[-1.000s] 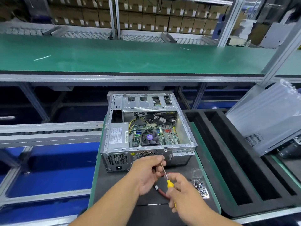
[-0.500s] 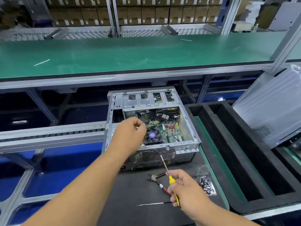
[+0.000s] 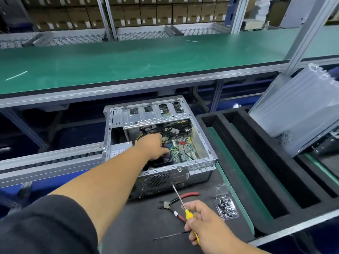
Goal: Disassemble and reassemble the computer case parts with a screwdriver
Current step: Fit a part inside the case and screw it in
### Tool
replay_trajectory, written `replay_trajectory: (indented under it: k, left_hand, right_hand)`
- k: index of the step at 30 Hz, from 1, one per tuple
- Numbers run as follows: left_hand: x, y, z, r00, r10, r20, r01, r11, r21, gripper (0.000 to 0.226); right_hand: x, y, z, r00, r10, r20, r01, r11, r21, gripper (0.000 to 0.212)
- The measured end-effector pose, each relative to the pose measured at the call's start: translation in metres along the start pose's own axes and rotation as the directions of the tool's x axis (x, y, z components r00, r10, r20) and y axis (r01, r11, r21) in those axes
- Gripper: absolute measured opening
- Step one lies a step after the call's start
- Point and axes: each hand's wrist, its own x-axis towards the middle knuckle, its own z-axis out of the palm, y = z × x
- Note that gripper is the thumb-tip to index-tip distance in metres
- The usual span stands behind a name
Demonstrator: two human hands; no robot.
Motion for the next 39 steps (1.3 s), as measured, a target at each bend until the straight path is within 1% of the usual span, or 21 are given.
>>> replay_trajectory:
  k: [1,2,4,5,6,7,8,9,11,12,13,14,16,19,23,28,32,36,37,39]
  left_hand:
    - [-0.004,-0.001,0.000,0.999,0.034,0.001,-0.034,0.998,0.049,0.043]
    - [-0.008,-0.001,-0.001,0.997,0.074,0.033,-0.077,0.991,0.113,0.041]
    - [-0.016,-0.001,0.000,0.975,0.173,0.137,-0.198,0.960,0.199,0.026]
    - [-0.018,-0.002,0.001,0.958,0.215,0.189,-0.252,0.947,0.201,0.015]
    - [-0.021,-0.002,0.001,0.943,0.247,0.222,-0.289,0.939,0.184,0.014]
    - [-0.023,-0.002,-0.001,0.935,0.271,0.230,-0.312,0.936,0.163,0.020]
    - [-0.024,-0.003,-0.004,0.934,0.282,0.219,-0.311,0.943,0.114,0.025]
    - [-0.025,-0.003,-0.008,0.938,0.285,0.195,-0.296,0.955,0.025,0.026]
    - [-0.030,0.000,-0.014,0.942,0.275,0.192,-0.232,0.948,-0.220,0.017]
    - [-0.033,0.003,-0.015,0.938,0.265,0.222,-0.193,0.934,-0.300,0.022]
    - [-0.036,0.006,-0.016,0.927,0.256,0.273,-0.163,0.933,-0.321,0.038]
    - [-0.040,0.009,-0.014,0.913,0.241,0.329,-0.136,0.941,-0.311,0.049]
    - [-0.047,0.010,-0.009,0.902,0.238,0.361,-0.128,0.944,-0.303,0.053]
    - [-0.055,0.006,-0.006,0.919,0.224,0.326,-0.079,0.912,-0.402,0.048]
    - [-0.063,0.003,0.000,0.946,0.199,0.257,-0.070,0.896,-0.438,0.036]
    - [-0.067,0.007,-0.001,0.951,0.195,0.239,-0.058,0.875,-0.481,0.043]
    - [-0.070,0.013,-0.004,0.941,0.219,0.260,-0.084,0.891,-0.446,0.043]
    - [-0.069,0.013,-0.011,0.934,0.202,0.293,-0.048,0.887,-0.459,0.044]
    - [-0.070,0.012,-0.015,0.932,0.209,0.297,-0.063,0.898,-0.435,0.044]
    - [-0.072,0.010,-0.023,0.920,0.225,0.321,-0.115,0.938,-0.328,0.042]
  right_hand:
    - [0.000,0.001,-0.001,1.000,-0.003,0.003,0.003,1.000,-0.002,0.038]
    - [0.000,0.003,-0.002,1.000,-0.003,0.001,0.003,1.000,0.000,0.038]
    - [0.001,0.005,-0.002,1.000,0.006,-0.008,-0.006,1.000,0.011,0.037]
    - [0.001,0.005,-0.002,1.000,0.011,-0.011,-0.011,1.000,0.019,0.037]
    - [0.001,0.005,-0.002,1.000,0.014,-0.014,-0.014,1.000,0.028,0.038]
    - [0.001,0.005,-0.002,1.000,0.016,-0.015,-0.015,0.999,0.037,0.038]
    - [0.001,0.004,-0.001,1.000,0.015,-0.014,-0.015,0.999,0.043,0.038]
    - [0.000,0.003,0.000,1.000,0.013,-0.011,-0.013,0.999,0.048,0.038]
    - [-0.001,0.000,0.002,1.000,0.005,-0.007,-0.005,0.998,0.063,0.038]
    - [-0.001,-0.001,0.003,1.000,0.003,-0.005,-0.002,0.997,0.076,0.038]
    - [-0.001,-0.002,0.003,1.000,0.002,-0.005,-0.002,0.996,0.090,0.037]
    - [-0.001,-0.002,0.004,1.000,0.004,-0.009,-0.003,0.995,0.101,0.037]
    - [0.001,-0.003,0.004,1.000,0.009,-0.022,-0.007,0.994,0.111,0.037]
    - [0.003,-0.006,0.007,0.999,0.010,-0.034,-0.006,0.990,0.138,0.038]
    - [0.004,-0.009,0.010,0.999,0.000,-0.034,0.005,0.989,0.145,0.039]
    - [0.005,-0.010,0.013,0.999,0.000,-0.035,0.007,0.984,0.175,0.039]
    - [0.007,-0.009,0.015,0.999,0.008,-0.050,0.002,0.981,0.196,0.041]
    - [0.006,-0.009,0.015,0.998,0.010,-0.057,0.002,0.977,0.214,0.041]
    - [0.006,-0.009,0.015,0.999,0.010,-0.053,0.002,0.976,0.217,0.041]
    - [0.005,-0.009,0.015,0.999,0.008,-0.046,0.002,0.975,0.221,0.041]
